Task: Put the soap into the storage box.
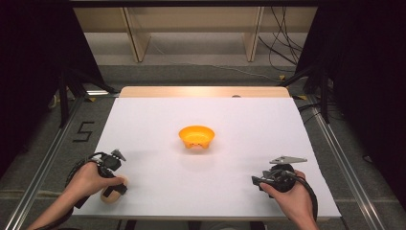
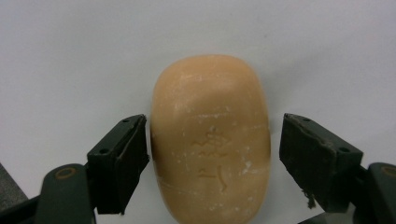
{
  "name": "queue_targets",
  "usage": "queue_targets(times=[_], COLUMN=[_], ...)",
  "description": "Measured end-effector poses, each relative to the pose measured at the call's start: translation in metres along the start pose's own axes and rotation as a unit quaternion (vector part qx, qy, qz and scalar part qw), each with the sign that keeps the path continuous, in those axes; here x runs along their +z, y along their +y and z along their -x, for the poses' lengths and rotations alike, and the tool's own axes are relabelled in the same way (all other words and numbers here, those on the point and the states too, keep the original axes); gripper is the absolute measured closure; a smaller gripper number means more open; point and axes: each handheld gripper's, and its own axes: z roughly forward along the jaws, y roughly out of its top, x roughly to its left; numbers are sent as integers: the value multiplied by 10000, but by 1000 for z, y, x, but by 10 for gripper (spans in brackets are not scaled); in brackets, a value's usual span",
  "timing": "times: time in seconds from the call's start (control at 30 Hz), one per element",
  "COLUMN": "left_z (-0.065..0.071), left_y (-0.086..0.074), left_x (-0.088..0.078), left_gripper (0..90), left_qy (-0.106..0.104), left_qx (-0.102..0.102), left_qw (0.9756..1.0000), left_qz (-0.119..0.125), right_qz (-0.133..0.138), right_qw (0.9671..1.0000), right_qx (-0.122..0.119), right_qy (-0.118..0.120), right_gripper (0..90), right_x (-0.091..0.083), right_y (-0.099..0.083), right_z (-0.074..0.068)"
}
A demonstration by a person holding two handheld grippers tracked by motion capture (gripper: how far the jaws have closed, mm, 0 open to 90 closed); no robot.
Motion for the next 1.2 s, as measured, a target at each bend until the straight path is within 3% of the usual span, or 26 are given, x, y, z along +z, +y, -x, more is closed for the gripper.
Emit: queue_targets(times=[0.1, 0.23, 0.33, 0.37, 0.47, 0.5, 0.6, 0.63, 0.83, 0.87, 0.9, 0.93, 0.97, 1.03, 1.07, 1.1, 1.17, 1.2], left_z=[-1, -3, -3, -3, -2, -3, -4, -4, -5, -8, -6, -6, -7, -6, -7, -7, -7, -6], left_y=[0, -1, -2, -2, -1, -2, -2, -2, -1, 0, -3, -3, -5, -6, -7, -9, -9, -10], left_x=[2, 4, 6, 7, 8, 9, 9, 9, 9, 9, 8, 8, 8, 8, 7, 6, 5, 2], left_gripper=[239, 255, 272, 280, 302, 302, 309, 310, 320, 321, 322, 322, 322, 323, 323, 323, 323, 323], left_qy=[72, -33, -20, 10, -21, -56, -83, -66, -142, -107, -191, -191, -185, -212, -208, -187, -157, -163], left_qx=[-49, -90, 28, 59, 82, 91, 200, 228, 426, 635, 495, 495, 706, 684, 729, 843, 929, 966], left_qw=[9999, 9999, 10000, 10000, 9997, 9998, 9996, 9996, 9987, 9977, 9984, 9984, 9973, 9974, 9971, 9962, 9955, 9952], left_qz=[-70, -66, -66, -72, -227, -163, -175, -162, -250, -197, -168, -168, -77, -3, -4, 58, 87, 69], right_qz=[-12, -39, 29, 186, 201, 198, 181, -49, 5, 15, 23, 23, 190, 116, -9, 116, 114, 187], right_qw=[10000, 10000, 9999, 9997, 9996, 9997, 9997, 9996, 9996, 9996, 9996, 9996, 9998, 9999, 9996, 9999, 9999, 9998], right_qx=[2, 6, 113, 146, 154, 128, 133, 81, 3, 7, -7, -7, 26, -16, 41, 96, 82, -78], right_qy=[7, -37, 20, 38, 75, 66, 75, 253, 294, 299, 265, 265, 58, 5, 289, 26, 23, -19], right_gripper=[473, 471, 471, 470, 470, 469, 468, 468, 464, 463, 463, 463, 462, 462, 461, 460, 460, 460], right_x=[1, 1, 2, 5, 6, 5, 6, 3, 5, 5, 5, 5, 7, 6, 4, 5, 5, 5], right_y=[0, 0, -1, -2, -2, -2, -3, -2, -2, -2, -2, -2, -3, -2, -2, -3, -3, -2], right_z=[0, 0, -1, -1, -1, 0, 0, 2, 3, 4, 4, 4, 3, 3, 4, 1, 1, 3])
